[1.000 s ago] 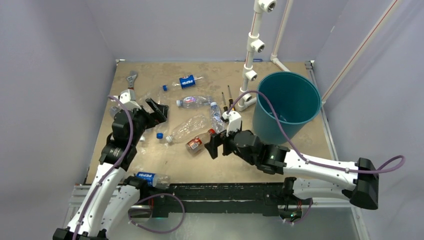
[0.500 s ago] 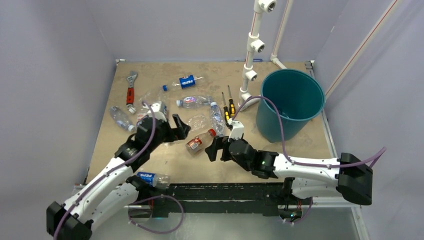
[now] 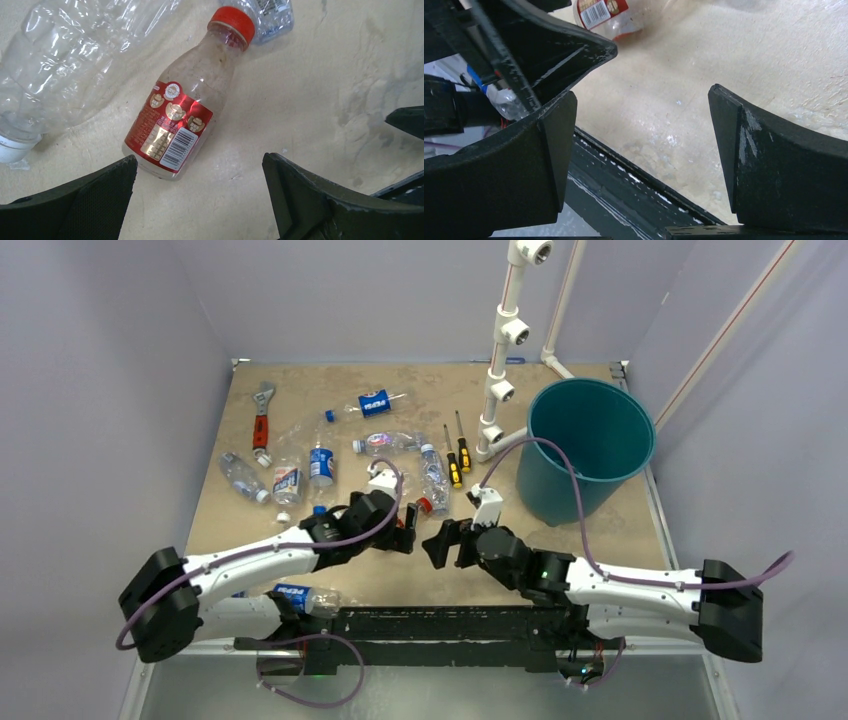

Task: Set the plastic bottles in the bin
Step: Pick up the plastic bottle at the center of the board, then place the plastic bottle in the trash bin.

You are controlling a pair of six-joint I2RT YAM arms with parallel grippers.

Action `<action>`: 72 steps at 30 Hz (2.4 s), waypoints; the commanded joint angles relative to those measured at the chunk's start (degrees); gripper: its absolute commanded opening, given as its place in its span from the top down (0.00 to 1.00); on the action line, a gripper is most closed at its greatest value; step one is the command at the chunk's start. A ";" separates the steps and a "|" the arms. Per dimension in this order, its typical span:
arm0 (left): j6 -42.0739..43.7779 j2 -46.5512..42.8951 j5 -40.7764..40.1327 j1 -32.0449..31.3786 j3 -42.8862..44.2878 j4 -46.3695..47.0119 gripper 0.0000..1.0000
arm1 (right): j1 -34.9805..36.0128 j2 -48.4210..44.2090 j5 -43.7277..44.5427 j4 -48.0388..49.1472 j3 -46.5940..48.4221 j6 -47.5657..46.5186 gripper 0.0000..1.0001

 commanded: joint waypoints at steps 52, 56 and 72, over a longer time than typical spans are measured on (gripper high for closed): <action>12.14 -30.05 4.83 -1.61 -2.32 19.53 0.78 | 0.00 -20.15 -25.17 10.11 13.53 -15.89 0.01; 17.92 -34.25 12.59 -1.61 -3.45 25.58 0.81 | 0.04 -12.84 -15.16 2.37 24.22 -18.06 0.03; 25.53 -32.66 26.82 -1.61 1.15 27.06 0.91 | 0.04 -1.08 -10.41 -3.56 40.47 -18.87 0.10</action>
